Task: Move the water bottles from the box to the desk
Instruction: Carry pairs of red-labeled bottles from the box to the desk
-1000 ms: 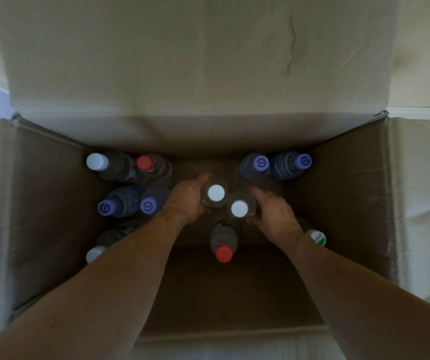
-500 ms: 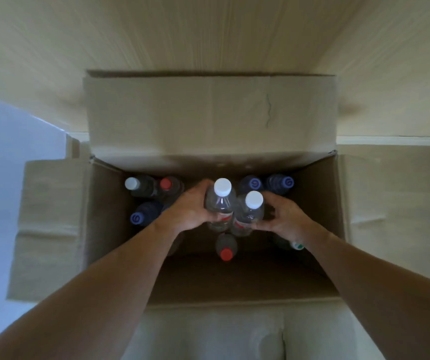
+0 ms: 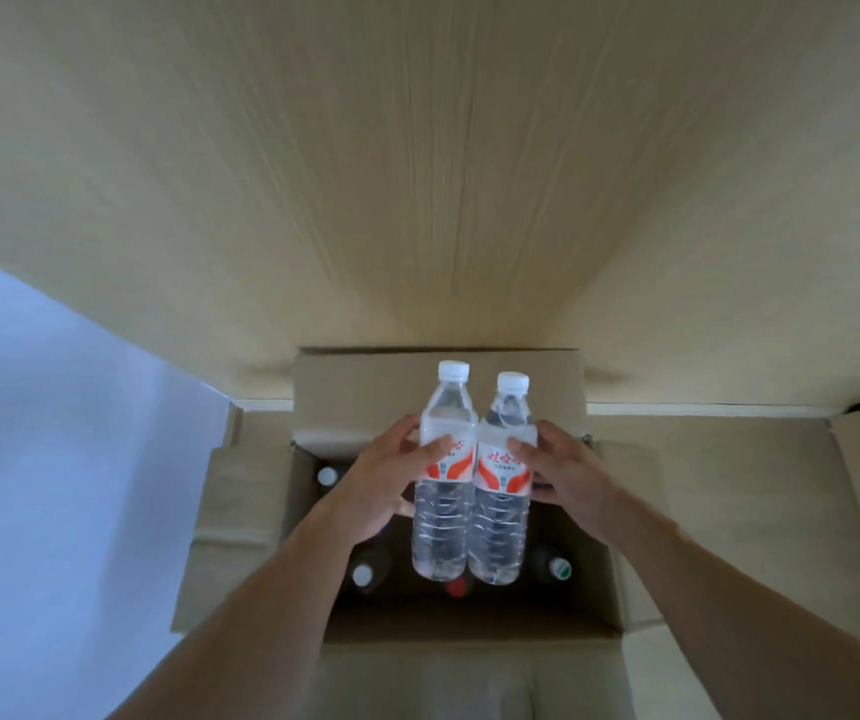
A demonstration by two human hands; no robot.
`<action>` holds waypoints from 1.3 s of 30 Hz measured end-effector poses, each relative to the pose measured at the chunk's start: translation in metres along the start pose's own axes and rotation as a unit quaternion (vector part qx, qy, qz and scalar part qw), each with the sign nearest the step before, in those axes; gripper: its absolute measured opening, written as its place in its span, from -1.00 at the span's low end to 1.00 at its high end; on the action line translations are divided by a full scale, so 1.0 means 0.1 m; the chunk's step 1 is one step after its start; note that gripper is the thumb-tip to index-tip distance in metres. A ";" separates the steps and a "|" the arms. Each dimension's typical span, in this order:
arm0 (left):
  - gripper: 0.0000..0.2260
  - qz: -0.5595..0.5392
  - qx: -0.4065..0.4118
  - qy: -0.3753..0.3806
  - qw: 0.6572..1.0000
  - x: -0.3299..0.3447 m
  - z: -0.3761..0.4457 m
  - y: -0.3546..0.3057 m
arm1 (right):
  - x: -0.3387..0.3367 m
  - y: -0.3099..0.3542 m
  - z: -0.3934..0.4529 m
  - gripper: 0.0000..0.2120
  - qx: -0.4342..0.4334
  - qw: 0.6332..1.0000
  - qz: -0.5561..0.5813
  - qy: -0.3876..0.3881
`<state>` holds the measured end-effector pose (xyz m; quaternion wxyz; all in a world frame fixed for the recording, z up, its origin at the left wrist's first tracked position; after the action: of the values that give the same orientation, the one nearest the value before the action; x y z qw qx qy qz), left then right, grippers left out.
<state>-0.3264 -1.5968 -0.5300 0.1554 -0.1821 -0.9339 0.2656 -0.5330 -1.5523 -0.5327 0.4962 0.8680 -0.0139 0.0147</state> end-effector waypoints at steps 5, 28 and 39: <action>-0.51 -0.016 -0.025 0.011 0.999 0.25 -0.46 -0.25 | 0.03 0.52 -0.32 -0.44 -0.015 0.999 0.032 -0.012; -0.41 0.131 -0.004 0.114 0.985 1.06 -1.87 -1.34 | 0.05 1.92 -1.76 -0.56 -0.025 0.976 0.190 -0.107; -0.42 0.160 0.081 0.152 0.972 1.40 -2.37 -1.94 | 0.02 2.53 -2.34 -0.62 -0.130 0.942 0.212 -0.224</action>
<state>-0.4084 -1.5872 -0.2036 0.2657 -0.3541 -0.8334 0.3309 -0.5431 -1.4784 -0.1964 0.5743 0.7538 -0.3098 -0.0770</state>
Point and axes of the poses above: each hand's wrist, its own z-axis towards the middle knuckle, its own x-axis out of the palm, y = z × x, the point moved 6 cm from there along z, towards the middle knuckle, and after that the axes turned 12 degrees about -x, right-handed, at the moved point
